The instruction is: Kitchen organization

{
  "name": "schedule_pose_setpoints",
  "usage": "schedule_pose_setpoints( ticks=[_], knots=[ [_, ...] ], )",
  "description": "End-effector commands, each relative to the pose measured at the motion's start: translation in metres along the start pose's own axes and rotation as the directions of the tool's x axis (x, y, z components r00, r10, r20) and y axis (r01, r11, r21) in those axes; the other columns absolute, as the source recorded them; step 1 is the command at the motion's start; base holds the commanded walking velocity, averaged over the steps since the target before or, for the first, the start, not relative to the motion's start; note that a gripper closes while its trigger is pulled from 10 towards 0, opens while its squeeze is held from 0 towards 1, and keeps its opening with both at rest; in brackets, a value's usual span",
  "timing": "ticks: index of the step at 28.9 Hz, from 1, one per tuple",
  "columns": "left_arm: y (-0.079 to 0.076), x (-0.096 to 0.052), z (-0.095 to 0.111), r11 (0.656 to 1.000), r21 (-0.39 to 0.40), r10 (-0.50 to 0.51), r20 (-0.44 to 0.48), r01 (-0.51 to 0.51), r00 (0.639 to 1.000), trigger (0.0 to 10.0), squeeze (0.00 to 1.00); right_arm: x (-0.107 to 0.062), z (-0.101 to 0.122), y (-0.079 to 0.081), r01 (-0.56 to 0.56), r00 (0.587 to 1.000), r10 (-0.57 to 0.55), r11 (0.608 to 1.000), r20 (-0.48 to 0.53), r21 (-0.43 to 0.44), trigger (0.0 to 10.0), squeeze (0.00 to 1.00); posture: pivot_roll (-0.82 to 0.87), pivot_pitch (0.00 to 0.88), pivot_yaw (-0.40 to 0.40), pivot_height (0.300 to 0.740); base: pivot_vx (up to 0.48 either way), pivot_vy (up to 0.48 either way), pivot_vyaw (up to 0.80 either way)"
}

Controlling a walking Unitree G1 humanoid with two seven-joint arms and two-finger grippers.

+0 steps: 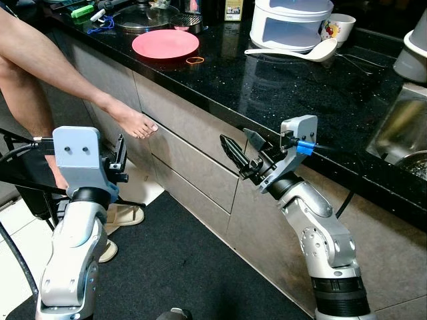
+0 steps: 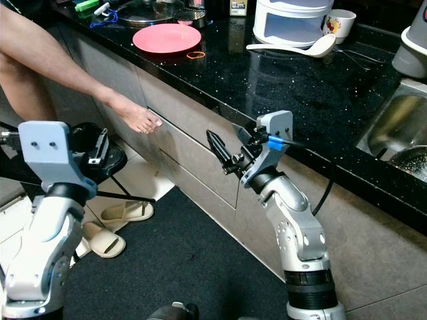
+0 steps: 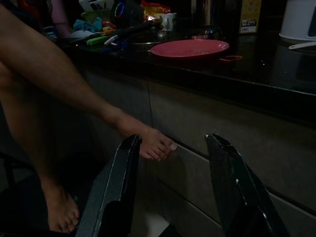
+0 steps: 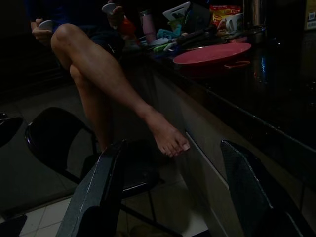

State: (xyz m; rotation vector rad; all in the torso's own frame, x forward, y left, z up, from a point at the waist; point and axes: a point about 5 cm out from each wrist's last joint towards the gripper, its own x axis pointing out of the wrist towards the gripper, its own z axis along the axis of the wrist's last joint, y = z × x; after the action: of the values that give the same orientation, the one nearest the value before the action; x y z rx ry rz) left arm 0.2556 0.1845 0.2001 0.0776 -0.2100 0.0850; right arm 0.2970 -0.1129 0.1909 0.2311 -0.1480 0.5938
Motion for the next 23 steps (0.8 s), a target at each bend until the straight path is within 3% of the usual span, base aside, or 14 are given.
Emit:
schedule_pose_setpoints(
  ticks=[1,23],
  knots=[
    [0.0021,-0.0001,-0.0005,1.0,0.019,-0.003,-0.001,0.003,1.0,10.0,0.0,0.0013,-0.0026,0.0009,-0.009,1.0,0.009,1.0,-0.008,0.014,10.0,0.0,-0.01,0.061,-0.035,0.732,0.296,0.0,0.0],
    [-0.007,0.0018,-0.0015,0.998,0.019,-0.057,-0.003,0.057,0.998,10.0,0.0,0.0024,-0.0044,0.0011,-0.034,0.999,0.035,0.999,-0.016,0.01,10.0,0.0,-0.01,0.037,-0.038,0.732,0.373,0.0,0.0]
  ],
)
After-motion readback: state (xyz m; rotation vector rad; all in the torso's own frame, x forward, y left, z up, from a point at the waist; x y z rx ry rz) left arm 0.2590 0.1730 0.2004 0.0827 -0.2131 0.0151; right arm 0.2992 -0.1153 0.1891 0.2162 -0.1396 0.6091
